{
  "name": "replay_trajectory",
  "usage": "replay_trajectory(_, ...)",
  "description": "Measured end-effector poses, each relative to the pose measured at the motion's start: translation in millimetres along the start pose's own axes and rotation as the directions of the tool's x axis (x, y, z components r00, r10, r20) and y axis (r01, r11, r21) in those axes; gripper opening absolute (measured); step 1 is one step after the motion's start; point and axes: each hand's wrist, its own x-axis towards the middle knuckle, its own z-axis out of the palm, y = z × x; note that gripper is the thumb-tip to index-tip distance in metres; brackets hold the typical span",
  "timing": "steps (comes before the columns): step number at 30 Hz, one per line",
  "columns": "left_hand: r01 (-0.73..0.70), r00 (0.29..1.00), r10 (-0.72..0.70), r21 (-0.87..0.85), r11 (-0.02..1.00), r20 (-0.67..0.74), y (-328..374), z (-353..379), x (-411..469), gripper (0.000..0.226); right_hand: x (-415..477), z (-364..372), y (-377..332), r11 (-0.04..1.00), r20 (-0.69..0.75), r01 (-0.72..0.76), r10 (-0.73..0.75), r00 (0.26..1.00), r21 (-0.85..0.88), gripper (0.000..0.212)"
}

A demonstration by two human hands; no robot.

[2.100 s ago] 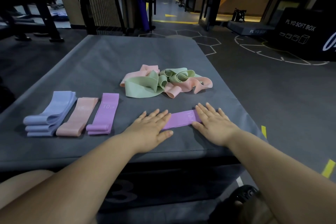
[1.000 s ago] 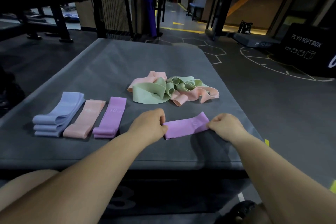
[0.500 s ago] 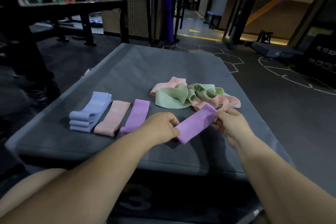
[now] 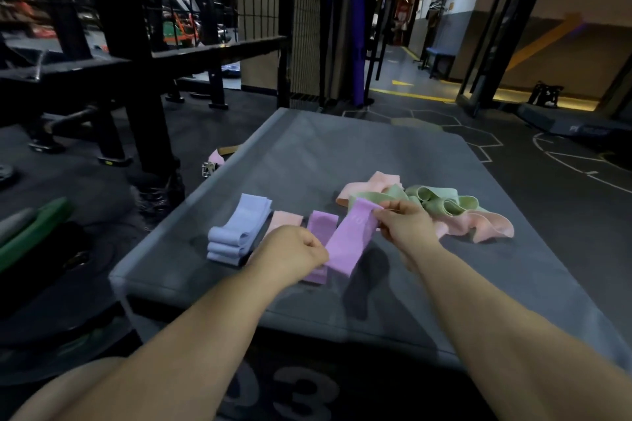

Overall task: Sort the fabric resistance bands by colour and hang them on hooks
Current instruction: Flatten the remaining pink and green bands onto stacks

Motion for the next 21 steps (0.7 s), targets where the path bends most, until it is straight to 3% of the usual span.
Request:
replay_trajectory(9, 0.111, 0.991, -0.107, 0.037, 0.993, -0.084, -21, -11, 6, 0.013, 22, 58, 2, 0.984, 0.011, 0.098, -0.097, 0.995, -0.146, 0.025)
replay_trajectory(12, 0.101, 0.990, -0.093, 0.082, 0.992, -0.104, -23, -12, 6, 0.012, 24, 67, 10, 0.975, 0.021, 0.114, -0.112, 0.993, -0.191, 0.011)
replay_trajectory(21, 0.047, 0.996, -0.028, 0.216, 0.975, -0.090, -27, -9, 8, 0.006, 22, 70, 26, 0.903, 0.036, 0.185, -0.185, 0.982, -0.387, 0.012)
